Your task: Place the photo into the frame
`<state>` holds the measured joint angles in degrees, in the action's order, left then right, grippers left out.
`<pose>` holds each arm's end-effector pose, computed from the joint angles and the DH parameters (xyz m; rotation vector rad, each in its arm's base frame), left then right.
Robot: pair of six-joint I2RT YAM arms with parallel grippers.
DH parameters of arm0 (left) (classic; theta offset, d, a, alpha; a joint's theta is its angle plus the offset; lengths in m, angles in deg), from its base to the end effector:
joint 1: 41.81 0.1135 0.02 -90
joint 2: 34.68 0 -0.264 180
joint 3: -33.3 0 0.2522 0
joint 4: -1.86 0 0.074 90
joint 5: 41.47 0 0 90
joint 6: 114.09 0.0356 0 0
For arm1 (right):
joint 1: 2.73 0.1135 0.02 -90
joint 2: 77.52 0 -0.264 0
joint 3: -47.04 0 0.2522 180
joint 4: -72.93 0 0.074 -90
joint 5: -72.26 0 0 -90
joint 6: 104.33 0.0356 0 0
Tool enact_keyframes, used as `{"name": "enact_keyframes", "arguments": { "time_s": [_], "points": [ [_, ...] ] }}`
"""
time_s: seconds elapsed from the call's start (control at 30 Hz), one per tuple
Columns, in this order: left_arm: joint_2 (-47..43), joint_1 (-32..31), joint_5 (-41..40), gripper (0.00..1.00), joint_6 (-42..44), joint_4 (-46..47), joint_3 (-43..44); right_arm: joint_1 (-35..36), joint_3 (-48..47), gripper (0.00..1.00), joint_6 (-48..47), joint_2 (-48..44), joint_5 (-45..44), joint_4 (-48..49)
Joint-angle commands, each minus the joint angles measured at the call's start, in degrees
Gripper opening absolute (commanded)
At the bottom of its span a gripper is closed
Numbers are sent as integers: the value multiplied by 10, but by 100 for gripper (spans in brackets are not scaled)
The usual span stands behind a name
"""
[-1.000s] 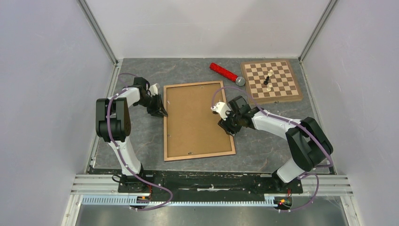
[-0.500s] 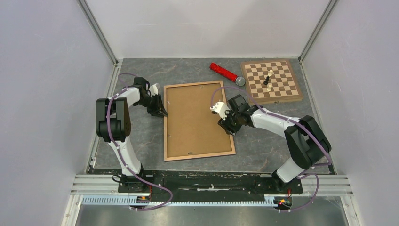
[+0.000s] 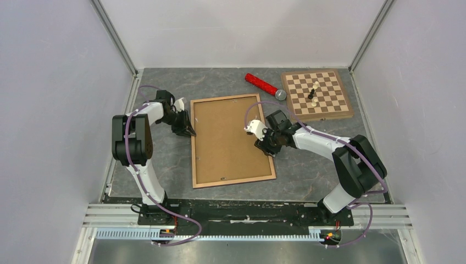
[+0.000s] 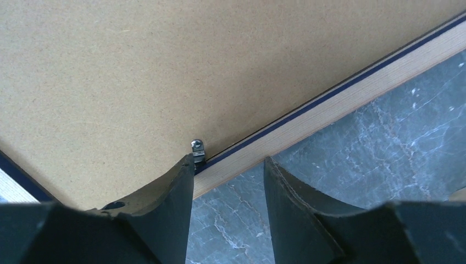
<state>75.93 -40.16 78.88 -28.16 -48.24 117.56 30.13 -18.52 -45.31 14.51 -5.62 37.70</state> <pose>0.3638 -0.0075 0.1469 -0.0499 2.8204 -0.7716 0.2536 0.1727 0.1691 -1.4542 2.2010 0.2908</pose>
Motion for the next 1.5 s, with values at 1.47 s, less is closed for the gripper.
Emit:
{"name": "enact_keyframes", "arguments": {
  "time_s": [1.47],
  "points": [
    [-7, -2, -14, 2, 11, 16, 9, -94, -333, 67, 287, 250, -23, 82]
  ]
}}
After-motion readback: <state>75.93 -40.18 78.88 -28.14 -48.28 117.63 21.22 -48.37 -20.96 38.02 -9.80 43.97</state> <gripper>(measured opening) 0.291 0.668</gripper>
